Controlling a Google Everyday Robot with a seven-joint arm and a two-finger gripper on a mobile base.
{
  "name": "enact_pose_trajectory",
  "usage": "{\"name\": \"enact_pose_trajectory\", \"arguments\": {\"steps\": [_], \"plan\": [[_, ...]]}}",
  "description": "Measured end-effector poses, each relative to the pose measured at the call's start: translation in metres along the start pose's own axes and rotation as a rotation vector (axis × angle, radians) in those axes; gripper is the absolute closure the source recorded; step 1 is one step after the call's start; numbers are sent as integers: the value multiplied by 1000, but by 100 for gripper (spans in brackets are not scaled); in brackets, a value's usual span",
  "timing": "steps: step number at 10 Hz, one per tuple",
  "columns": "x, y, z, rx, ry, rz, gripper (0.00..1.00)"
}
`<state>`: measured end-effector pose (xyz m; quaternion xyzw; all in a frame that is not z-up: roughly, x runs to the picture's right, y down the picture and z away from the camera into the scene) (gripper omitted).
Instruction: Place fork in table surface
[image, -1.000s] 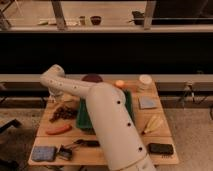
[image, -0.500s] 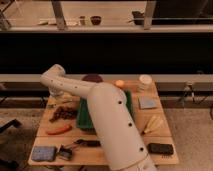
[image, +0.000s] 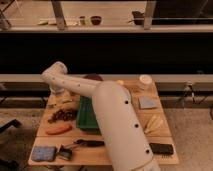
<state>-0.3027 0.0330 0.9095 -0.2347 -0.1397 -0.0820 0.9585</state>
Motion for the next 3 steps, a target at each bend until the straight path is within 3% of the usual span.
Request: {"name": "enact_pose_trajectory", "arguments": {"steps": [3], "plan": [[-12,-5,-41,49,-27,-41,20]]}}
